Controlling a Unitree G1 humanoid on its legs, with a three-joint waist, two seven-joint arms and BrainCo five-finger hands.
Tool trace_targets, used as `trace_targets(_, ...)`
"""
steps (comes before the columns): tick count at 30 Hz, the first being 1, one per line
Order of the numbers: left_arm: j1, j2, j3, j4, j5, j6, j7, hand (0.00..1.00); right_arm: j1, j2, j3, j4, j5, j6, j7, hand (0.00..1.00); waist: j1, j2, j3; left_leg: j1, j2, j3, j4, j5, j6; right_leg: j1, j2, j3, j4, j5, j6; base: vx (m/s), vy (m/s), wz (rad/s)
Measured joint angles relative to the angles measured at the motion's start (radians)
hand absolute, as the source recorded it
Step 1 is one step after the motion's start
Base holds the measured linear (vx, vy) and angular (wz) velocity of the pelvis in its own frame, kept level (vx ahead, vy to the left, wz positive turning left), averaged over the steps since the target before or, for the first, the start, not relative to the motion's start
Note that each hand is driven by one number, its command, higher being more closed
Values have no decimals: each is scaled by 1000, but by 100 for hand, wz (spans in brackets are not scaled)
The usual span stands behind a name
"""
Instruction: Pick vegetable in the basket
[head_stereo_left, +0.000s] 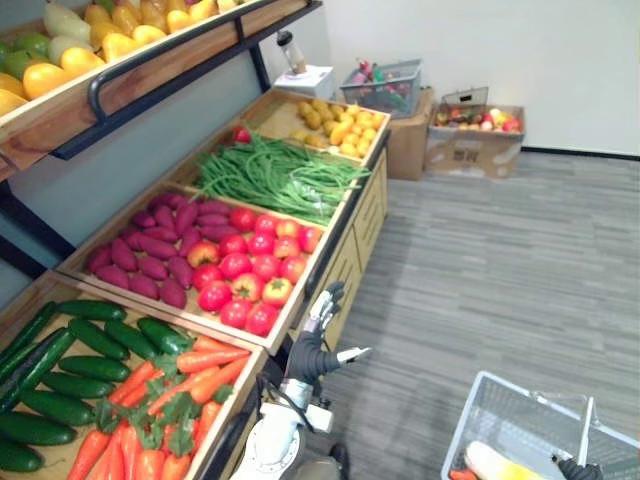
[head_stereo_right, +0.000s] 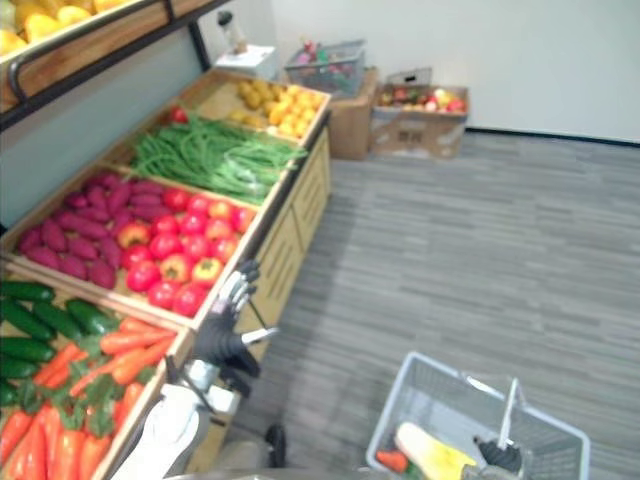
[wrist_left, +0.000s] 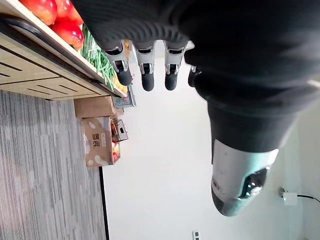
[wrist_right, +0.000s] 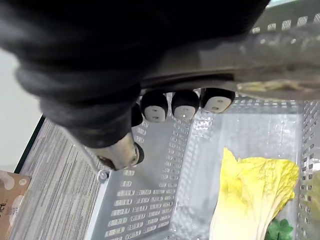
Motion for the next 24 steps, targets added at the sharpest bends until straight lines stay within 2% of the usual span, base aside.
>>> trace_targets(1,1,0,-1,3,0,0,0,0,2,-3,-1,4,-1,1,-1,100,0,16,-4,9,-2,-14,-32,91,4,22,2,3,-20,-5,27,206,280,-3)
trace_targets(2,1,2,3,6,0,1,3,0,-3,9,3,8,-1,3,0,100,1,-3,-7,24,-34,0,-43,78,14,25,-31,12,-33,-2,37,230,320,-9)
trace_targets(5,8,1,17,2,-5,1,7,0,-21,13,9,8,-2,4,2,100,17,-33,-6,28,-89,50,-34,36,54,15,-96,58,-27,-3,43,156,230,-26)
trace_targets(6,12,0,12,0,-11,1,6,0,-25,10,2,7,-6,4,2,100,16,-47,-1,43,-108,68,-27,11,62,-3,-117,77,41,-8,55,134,205,-29)
trace_targets(7,11,0,4,0,-11,2,6,0,-28,8,-6,7,-11,3,1,100,15,-49,1,55,-110,74,-26,1,72,-32,-125,90,115,-10,57,135,214,-38)
trace_targets(8,10,4,-10,-5,-11,2,5,0,-32,12,-20,7,-11,4,0,100,15,-49,2,91,-111,97,-34,-15,78,-130,-138,126,341,2,70,128,216,-42)
trace_targets(9,8,16,-21,-12,-11,2,5,0,-36,22,-20,8,-13,5,0,100,11,-59,7,134,-117,102,-45,-28,87,-233,-152,167,569,78,96,132,213,-32)
trace_targets(10,5,27,-28,-12,-11,2,5,0,-37,31,-22,8,-14,5,-2,100,4,-60,8,152,-116,98,-46,-35,88,-270,-152,182,649,122,111,137,152,-5)
trace_targets(11,7,43,-32,-14,-11,2,3,0,-38,48,-35,9,-8,3,-6,100,-13,-63,5,181,-108,92,-48,-48,88,-318,-152,185,746,113,100,131,83,11)
trace_targets(12,8,51,-37,-14,-11,2,3,0,-41,50,-41,8,2,1,-15,100,-17,-65,5,201,-96,90,-48,-60,84,-353,-158,144,754,95,71,154,57,7)
trace_targets(13,7,55,-39,-14,-12,2,2,0,-43,50,-42,9,2,1,-20,100,-17,-55,1,205,-88,88,-48,-65,81,-366,-165,120,731,87,58,147,-4,7)
trace_targets(14,6,63,-43,-16,-14,2,-3,0,-46,49,-42,10,2,0,-26,100,-19,-68,-1,207,-75,75,-47,-73,73,-378,-175,83,658,84,53,136,-46,21)
trace_targets(15,5,69,-45,-17,-14,2,-7,0,-46,49,-42,12,2,0,-29,100,-19,-63,1,204,-66,62,-41,-80,65,-380,-179,75,593,84,54,167,-122,33)
trace_targets(16,5,76,-48,-17,-15,2,-11,0,-46,49,-42,17,2,-2,-31,100,-20,-71,0,203,-56,43,-29,-90,53,-378,-180,81,516,87,58,161,-137,32)
trace_targets(17,5,79,-56,-17,-20,2,-12,0,-46,49,-42,26,2,-2,-31,100,-18,-77,0,194,-41,33,-9,-107,40,-373,-180,92,441,89,62,221,-211,26)
trace_targets(19,-3,78,-75,-17,-41,2,-11,0,-52,51,-44,36,2,-2,-30,100,-7,-76,-2,162,8,-8,86,-177,-9,-354,-170,182,247,95,69,285,-340,30)
trace_targets(20,-6,78,-78,-17,-43,2,-11,0,-52,52,-46,36,2,-1,-30,100,-6,-78,-3,155,18,-15,109,-195,-25,-352,-169,203,217,103,74,301,-444,36)
trace_targets(22,-7,79,-80,-10,-42,2,-8,0,-46,63,-47,39,2,4,-30,100,-2,-101,-18,142,41,-50,169,-246,-87,-331,-184,219,148,145,151,240,-450,46)
trace_targets(23,-7,77,-74,-4,-42,1,-5,0,-35,68,-43,48,2,5,-30,100,-8,-129,-33,142,45,-73,188,-263,-114,-316,-189,205,136,140,187,221,-473,51)
trace_targets(24,-18,44,-72,33,-42,4,-2,0,-41,45,-43,59,2,9,-29,100,-9,-94,-33,142,83,-95,201,-272,-130,-316,-164,172,177,121,184,267,-574,55)
